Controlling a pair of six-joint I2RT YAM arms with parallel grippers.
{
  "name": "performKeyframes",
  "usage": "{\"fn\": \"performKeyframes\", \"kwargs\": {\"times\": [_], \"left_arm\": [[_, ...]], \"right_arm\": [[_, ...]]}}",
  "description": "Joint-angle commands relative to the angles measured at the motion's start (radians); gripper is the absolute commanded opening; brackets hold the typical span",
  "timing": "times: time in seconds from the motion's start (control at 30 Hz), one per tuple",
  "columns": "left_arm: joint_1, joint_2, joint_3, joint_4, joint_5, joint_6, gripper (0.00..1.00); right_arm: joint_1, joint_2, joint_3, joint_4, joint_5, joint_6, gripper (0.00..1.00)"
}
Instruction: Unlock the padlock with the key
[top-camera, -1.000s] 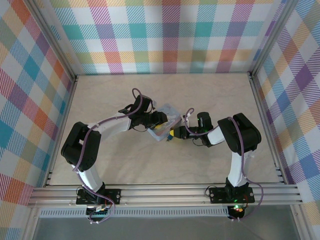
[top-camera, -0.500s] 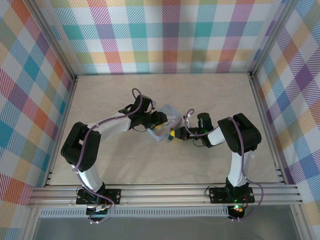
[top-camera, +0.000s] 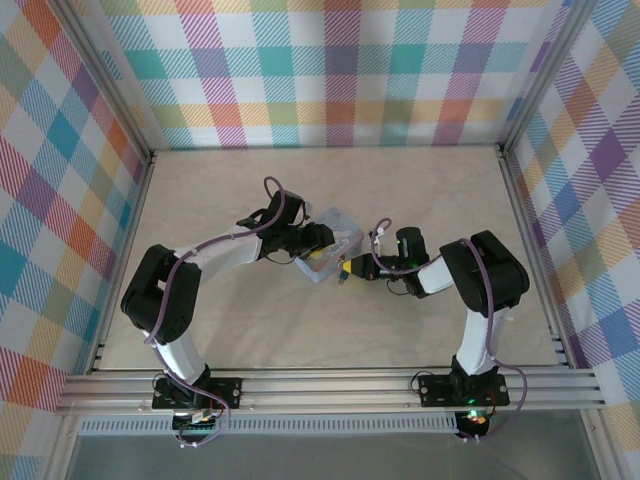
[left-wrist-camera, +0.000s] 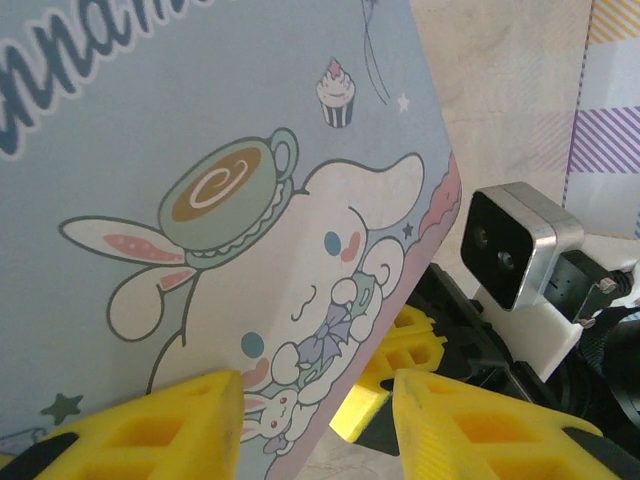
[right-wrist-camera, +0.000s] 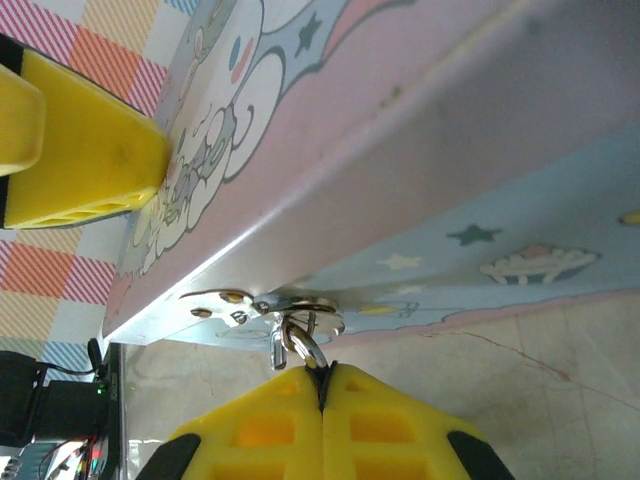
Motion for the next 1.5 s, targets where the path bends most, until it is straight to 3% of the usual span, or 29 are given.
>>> {"fn": "performKeyframes", "kwargs": {"times": [0.0, 0.97, 1.47], "left_arm": [[-0.014, 0.001, -0.042, -0.086, -0.011, 0.011, 0.44], [-0.041, 0.012, -0.039, -0.080, -0.013, 0.007, 0.58], [-0.025, -0.054, -0.012, -0.086, -0.039, 0.028, 0.79]], "right_arm": [[-0.006, -0.050, 0.000, 0.040, 0.020, 0.026, 0.00], [-0.018, -0.014, 0.040, 0.094, 0.069, 0.160, 0.00], [-0.061, -0.061, -0.025, 0.117, 0.103, 0.167, 0.00]]}}
